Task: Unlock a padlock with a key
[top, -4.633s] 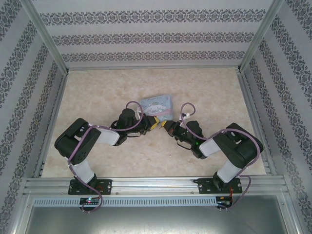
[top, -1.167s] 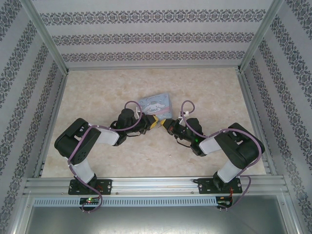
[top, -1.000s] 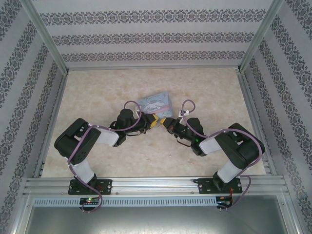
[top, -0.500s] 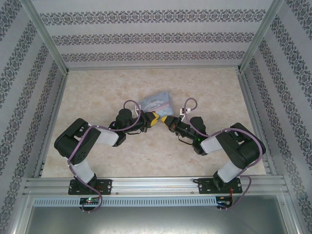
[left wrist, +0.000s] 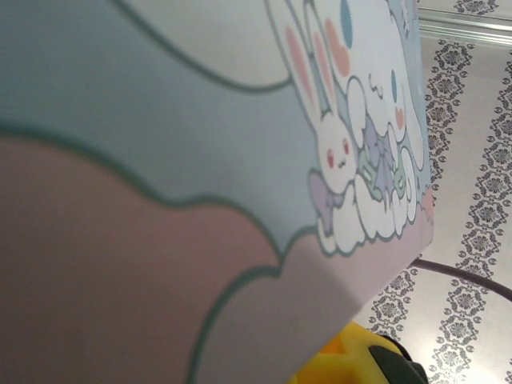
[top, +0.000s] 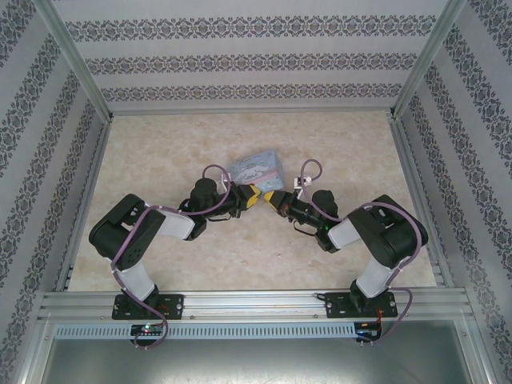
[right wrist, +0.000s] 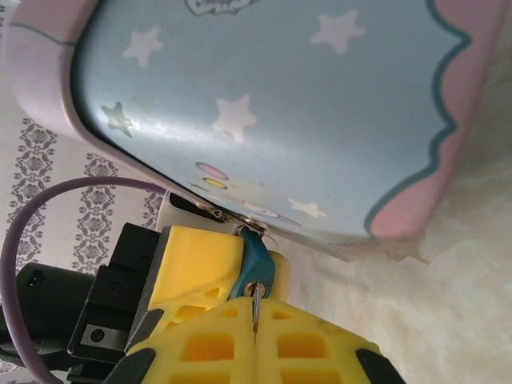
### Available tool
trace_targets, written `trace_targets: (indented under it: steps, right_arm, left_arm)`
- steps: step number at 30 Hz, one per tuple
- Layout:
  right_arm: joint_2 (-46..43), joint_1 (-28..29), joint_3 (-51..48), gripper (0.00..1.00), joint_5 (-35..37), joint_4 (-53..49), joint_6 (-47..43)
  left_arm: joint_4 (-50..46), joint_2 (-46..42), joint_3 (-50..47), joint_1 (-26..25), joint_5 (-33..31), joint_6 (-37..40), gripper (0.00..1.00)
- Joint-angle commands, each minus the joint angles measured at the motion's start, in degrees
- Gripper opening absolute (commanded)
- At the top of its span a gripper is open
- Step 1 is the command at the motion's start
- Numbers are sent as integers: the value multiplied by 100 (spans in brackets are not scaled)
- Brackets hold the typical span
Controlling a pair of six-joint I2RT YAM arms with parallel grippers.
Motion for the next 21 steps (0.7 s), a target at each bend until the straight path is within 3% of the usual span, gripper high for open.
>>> trace_targets:
  steps: [1, 9, 21]
  right_arm:
    - [178, -59, 283, 0, -7, 22, -171]
    - [110, -185, 469, 0, -191, -746, -903]
    - [371, -402, 619, 0, -352, -810, -1493]
  left_arm:
    - [305, -368, 245, -157, 664, 205, 0]
    - [10, -423, 233, -159, 664, 339, 0]
    - [85, -361, 166, -163, 629, 440, 0]
